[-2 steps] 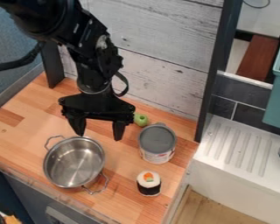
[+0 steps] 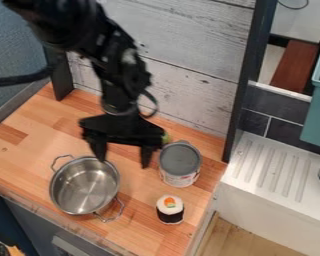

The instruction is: Move the black and white object to the top left of the table

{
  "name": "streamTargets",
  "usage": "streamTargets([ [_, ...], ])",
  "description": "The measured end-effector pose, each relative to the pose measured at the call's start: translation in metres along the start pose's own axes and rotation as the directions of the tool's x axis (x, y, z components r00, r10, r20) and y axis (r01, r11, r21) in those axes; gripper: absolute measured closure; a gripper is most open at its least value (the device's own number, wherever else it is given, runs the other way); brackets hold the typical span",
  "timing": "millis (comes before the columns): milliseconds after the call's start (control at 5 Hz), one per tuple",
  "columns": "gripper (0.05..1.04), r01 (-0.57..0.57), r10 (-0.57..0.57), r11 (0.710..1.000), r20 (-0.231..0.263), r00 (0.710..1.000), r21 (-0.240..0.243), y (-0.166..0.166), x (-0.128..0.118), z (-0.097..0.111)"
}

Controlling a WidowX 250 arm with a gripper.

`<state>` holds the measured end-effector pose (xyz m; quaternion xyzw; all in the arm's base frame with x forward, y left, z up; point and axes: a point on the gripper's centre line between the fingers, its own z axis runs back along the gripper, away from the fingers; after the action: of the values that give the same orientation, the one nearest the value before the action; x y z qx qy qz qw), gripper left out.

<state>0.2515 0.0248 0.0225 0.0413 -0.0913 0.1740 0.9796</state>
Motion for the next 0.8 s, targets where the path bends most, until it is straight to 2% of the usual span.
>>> streamTargets([
  [400,0.083,0.101,-0.103,0.994,-0.024,0.994,-0.049,-0.049,-0.020,-0.016],
  [600,0.083,0.117,-0.120,0.991,-0.036,0.992,-0.061,-0.058,-0.026,-0.024],
  [800,0.083,0.129,-0.134,0.990,-0.084,0.987,-0.056,-0.058,-0.037,-0.038],
])
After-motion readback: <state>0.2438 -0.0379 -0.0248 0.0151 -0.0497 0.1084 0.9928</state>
